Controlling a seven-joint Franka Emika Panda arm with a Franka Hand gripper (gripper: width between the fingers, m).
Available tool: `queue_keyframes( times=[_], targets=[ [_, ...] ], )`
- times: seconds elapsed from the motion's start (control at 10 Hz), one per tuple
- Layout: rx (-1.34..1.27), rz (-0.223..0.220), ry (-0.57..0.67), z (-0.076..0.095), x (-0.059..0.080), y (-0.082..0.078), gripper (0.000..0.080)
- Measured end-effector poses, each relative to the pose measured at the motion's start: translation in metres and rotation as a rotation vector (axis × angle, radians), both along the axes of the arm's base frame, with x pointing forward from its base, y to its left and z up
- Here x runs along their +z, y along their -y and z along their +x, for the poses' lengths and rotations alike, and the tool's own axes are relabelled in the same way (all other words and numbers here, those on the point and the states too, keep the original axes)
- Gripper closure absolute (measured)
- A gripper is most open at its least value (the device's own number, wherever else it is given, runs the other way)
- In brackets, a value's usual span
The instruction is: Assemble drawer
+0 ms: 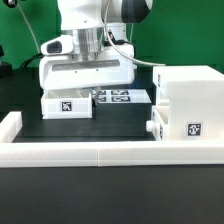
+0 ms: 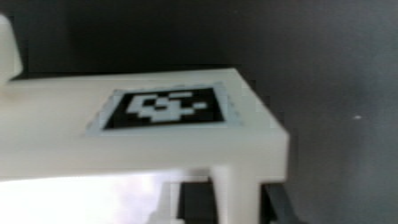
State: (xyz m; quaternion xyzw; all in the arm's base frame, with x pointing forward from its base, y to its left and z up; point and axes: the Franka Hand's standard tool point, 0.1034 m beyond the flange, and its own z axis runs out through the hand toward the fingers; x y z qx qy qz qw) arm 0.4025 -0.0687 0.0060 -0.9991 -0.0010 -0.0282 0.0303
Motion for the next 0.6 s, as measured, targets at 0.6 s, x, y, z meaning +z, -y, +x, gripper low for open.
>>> queue_keyframes(
  times=[0.6],
  targets=[
    [0.205,0.063,-0.088,0.030,0.040,-0.015,0.0758]
  ],
)
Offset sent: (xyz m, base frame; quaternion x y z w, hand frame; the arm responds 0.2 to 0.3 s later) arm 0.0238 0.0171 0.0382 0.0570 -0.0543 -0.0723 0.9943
